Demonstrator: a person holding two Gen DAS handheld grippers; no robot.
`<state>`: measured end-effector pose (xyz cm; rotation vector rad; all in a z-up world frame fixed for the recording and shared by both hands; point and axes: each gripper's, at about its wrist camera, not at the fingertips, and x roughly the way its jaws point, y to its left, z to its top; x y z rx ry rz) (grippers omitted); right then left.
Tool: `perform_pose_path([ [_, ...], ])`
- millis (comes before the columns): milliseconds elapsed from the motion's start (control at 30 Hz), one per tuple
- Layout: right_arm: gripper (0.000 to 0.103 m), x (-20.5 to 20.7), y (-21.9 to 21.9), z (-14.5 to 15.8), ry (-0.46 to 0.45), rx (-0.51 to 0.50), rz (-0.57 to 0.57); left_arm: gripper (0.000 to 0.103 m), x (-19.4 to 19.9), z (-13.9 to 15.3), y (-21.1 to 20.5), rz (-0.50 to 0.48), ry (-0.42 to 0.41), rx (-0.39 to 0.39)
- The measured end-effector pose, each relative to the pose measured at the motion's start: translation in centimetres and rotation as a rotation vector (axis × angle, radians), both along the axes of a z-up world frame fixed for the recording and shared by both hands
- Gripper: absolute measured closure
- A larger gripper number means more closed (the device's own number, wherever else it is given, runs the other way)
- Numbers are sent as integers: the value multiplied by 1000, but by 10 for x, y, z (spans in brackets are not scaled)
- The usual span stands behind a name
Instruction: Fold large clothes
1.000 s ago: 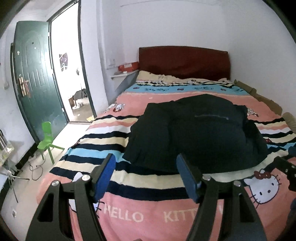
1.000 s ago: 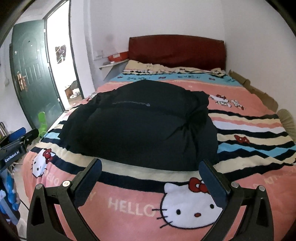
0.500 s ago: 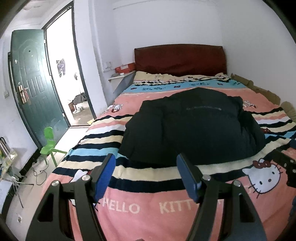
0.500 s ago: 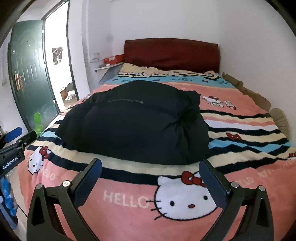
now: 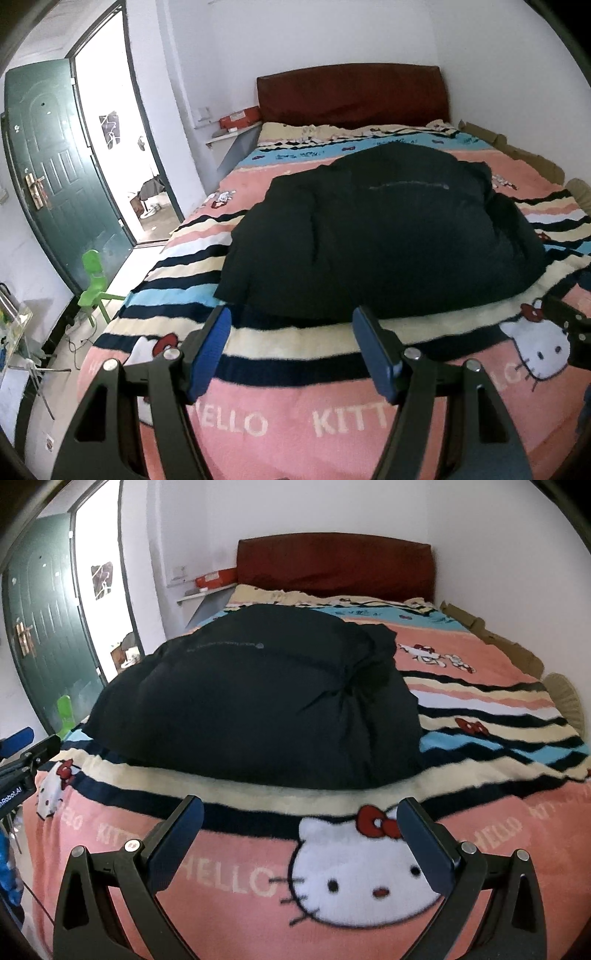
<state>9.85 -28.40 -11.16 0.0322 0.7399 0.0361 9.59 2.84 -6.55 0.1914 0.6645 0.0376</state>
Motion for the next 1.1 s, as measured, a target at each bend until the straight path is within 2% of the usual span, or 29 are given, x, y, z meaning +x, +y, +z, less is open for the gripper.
perform_pose_path([
  [233,1,59,8,-4,-3,-7,39,36,60,-12,-6,4,14,5],
  [333,1,93,16,-5,-14,-12,59,36,100,-15,-9,6,18,-19],
  [433,1,133,21,0,-39,-5,58,36,146,-7,-13,9,9,-71],
  [533,1,177,26,7,-59,10,58,36,195,1,-21,4,0,-81],
  [633,1,222,31,11,-58,5,66,36,244,-4,-29,-5,53,-104],
  [767,1,269,29,3,-14,-1,92,36,298,-31,-38,7,159,-85],
  [900,1,294,7,-9,28,13,80,34,320,-49,-30,50,201,-89],
  [967,1,299,-14,-18,54,58,52,34,321,-54,-21,68,210,-95],
  [1100,1,293,-52,-33,88,114,15,34,318,-58,11,121,233,-157],
])
